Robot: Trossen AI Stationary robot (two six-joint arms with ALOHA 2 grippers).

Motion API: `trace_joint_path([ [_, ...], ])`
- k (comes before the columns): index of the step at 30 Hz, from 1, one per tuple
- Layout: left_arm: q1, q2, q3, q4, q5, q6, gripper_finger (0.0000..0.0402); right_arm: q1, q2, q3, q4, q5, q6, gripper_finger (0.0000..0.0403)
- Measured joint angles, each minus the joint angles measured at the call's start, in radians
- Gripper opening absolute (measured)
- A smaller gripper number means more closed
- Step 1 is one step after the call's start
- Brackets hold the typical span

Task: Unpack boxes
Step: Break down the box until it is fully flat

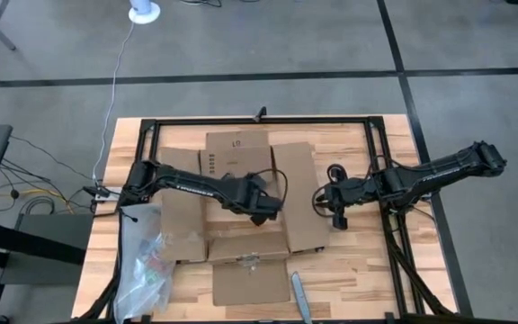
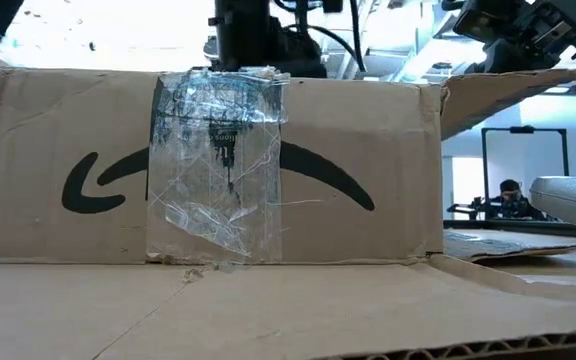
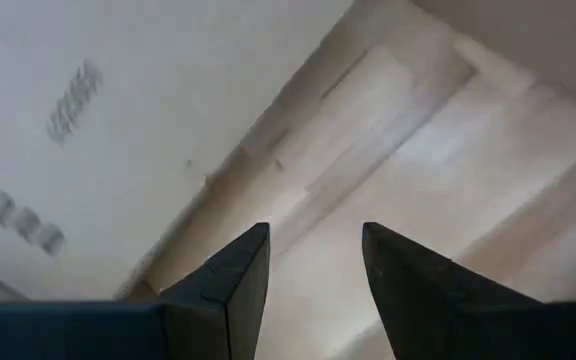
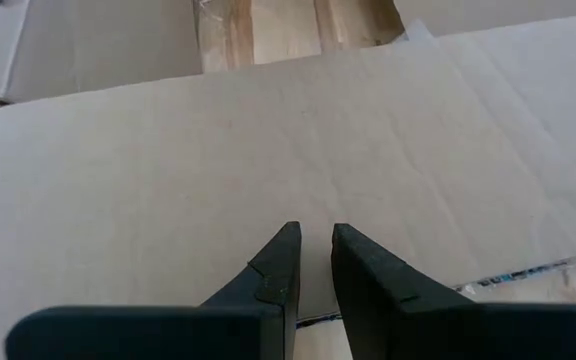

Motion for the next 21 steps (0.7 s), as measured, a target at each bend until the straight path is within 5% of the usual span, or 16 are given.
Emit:
trace_joint_path([
  [4,0.032,0.027,0.002,0.015,-0.077,0.302,0.0148,0.002,0.000,0.000,-0.005,0.000,-0.019,0.0048],
  [9,0.042,0.088,0.000,0.002,-0.116,0.488,0.0148,0.008,0.000,-0.008,-0.030,0.001,-0.029,0.0048],
  [21,0.040,0.125,0.002,-0.004,-0.165,0.455,0.0148,0.008,-0.001,-0.086,0.038,0.003,0.021,0.0048],
])
